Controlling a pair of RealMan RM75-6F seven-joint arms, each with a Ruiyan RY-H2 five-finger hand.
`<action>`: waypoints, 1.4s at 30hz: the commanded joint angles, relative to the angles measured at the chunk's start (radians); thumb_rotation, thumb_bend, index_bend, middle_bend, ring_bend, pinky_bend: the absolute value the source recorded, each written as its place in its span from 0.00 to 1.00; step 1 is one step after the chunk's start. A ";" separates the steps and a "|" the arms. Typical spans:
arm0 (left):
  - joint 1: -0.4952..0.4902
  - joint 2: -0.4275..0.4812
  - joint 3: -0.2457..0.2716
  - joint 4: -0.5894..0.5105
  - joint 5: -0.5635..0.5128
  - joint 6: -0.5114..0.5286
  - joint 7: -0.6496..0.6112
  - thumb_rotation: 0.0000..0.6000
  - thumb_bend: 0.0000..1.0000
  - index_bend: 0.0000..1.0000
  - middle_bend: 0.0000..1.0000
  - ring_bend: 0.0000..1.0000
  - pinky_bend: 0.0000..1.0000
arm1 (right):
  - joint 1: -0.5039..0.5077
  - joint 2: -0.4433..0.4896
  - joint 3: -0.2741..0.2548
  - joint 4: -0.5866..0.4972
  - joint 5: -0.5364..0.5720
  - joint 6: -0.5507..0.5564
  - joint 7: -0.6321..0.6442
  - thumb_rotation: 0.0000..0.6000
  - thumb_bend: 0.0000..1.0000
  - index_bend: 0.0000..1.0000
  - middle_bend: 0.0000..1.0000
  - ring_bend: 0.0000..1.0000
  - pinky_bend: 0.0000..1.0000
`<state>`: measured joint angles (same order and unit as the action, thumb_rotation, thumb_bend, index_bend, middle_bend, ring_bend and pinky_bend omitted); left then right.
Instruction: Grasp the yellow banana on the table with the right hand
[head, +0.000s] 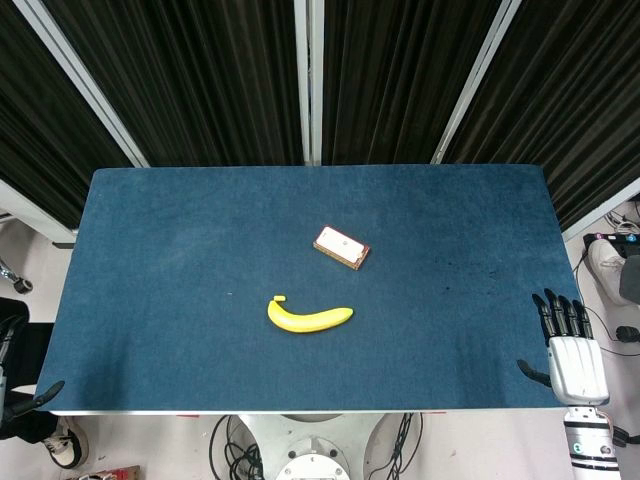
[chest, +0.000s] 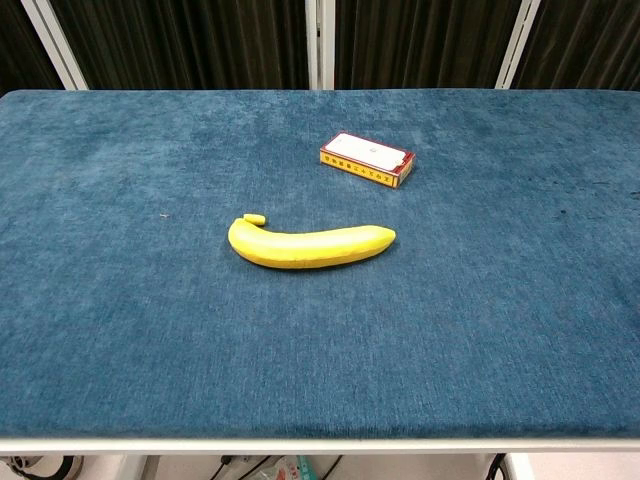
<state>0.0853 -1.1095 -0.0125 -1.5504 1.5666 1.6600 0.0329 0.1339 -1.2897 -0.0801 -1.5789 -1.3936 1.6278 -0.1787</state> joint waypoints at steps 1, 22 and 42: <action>-0.001 0.000 0.002 -0.002 0.000 -0.002 0.005 0.74 0.09 0.11 0.10 0.11 0.21 | -0.006 -0.001 0.012 0.001 -0.010 -0.011 0.011 1.00 0.03 0.00 0.00 0.00 0.00; 0.007 0.007 0.004 -0.003 0.000 0.011 -0.001 0.73 0.09 0.11 0.10 0.11 0.21 | 0.243 -0.131 0.173 -0.225 -0.023 -0.384 -0.203 1.00 0.04 0.00 0.00 0.00 0.00; 0.014 0.015 0.009 0.017 -0.010 0.008 -0.022 0.74 0.09 0.11 0.10 0.11 0.21 | 0.557 -0.617 0.335 0.088 0.360 -0.642 -0.413 1.00 0.17 0.00 0.14 0.10 0.11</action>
<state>0.0992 -1.0948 -0.0037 -1.5340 1.5575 1.6681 0.0121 0.6696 -1.8816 0.2408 -1.5155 -1.0594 1.0014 -0.5845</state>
